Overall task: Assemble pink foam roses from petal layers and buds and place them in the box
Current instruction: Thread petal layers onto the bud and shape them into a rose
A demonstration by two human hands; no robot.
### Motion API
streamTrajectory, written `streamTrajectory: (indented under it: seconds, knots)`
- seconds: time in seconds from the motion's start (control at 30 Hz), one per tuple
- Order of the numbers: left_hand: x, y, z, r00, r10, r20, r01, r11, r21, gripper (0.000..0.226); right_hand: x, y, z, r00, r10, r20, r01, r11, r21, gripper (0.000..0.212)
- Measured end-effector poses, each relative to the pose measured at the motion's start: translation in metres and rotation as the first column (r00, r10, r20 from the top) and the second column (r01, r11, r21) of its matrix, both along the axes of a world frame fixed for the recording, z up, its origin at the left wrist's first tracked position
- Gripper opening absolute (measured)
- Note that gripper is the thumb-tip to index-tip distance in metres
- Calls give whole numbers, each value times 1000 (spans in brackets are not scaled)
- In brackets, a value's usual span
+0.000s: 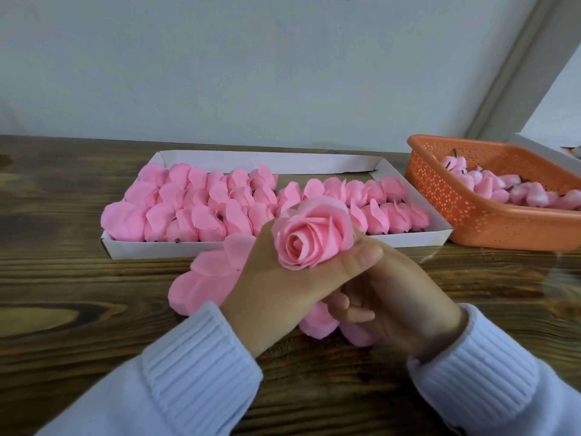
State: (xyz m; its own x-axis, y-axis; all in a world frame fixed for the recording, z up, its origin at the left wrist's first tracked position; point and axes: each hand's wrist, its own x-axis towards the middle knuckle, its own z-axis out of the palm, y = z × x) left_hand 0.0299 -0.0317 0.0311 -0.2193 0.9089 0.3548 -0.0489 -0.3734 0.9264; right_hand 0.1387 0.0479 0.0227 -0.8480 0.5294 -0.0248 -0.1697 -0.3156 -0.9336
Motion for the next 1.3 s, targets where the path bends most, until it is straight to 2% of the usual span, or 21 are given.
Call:
streamTrajectory:
  seconds: [0.07, 0.27, 0.43, 0.63, 0.7, 0.83, 0.9, 0.97, 1.07, 1.17, 1.3]
  knots:
    - [3, -1, 2, 1000, 17, 7, -17, 1000, -1, 18, 0, 1, 1, 1000, 12, -16, -12, 1000, -29, 19]
    - [5, -2, -1, 992, 117, -53, -118, 993, -12, 29, -2, 0, -2, 998, 38, -52, -42, 996, -77, 10]
    - [1, 1, -3, 976, 196, -97, -184, 976, 116, 21, -2, -1, -2, 996, 86, -7, -86, 989, -121, 9]
    - [2, 1, -1, 979, 199, -45, -186, 960, 209, 14, -3, -2, -5, 996, 85, 14, -83, 988, -131, 14]
    - [3, 1, -3, 977, 208, -36, -197, 959, 204, 14, -3, -1, -5, 994, 108, -20, -110, 984, -142, 20]
    - [2, 1, -5, 982, 188, -14, -185, 972, 145, 13, -2, 3, -3, 938, 284, -198, -319, 932, -175, 44]
    - [1, 2, -5, 986, 164, -18, -160, 976, 146, 13, -2, 4, -4, 925, 303, -228, -341, 927, -153, 51]
    - [0, 3, -6, 987, 139, -85, -125, 980, 153, 16, -2, 4, -8, 933, 293, -209, -317, 944, -93, 57]
    - [0, 3, -7, 981, 96, -168, -84, 993, 80, 30, -4, 4, -9, 955, 239, -174, -251, 967, -46, 47]
    - [2, 1, -6, 989, 80, -127, -78, 997, 28, 23, -6, 2, -9, 974, 189, -121, -201, 975, -95, 37]
    - [4, 1, -3, 985, 139, -103, -131, 988, 81, 15, -5, 3, -11, 938, 289, -190, -315, 941, -127, 45]
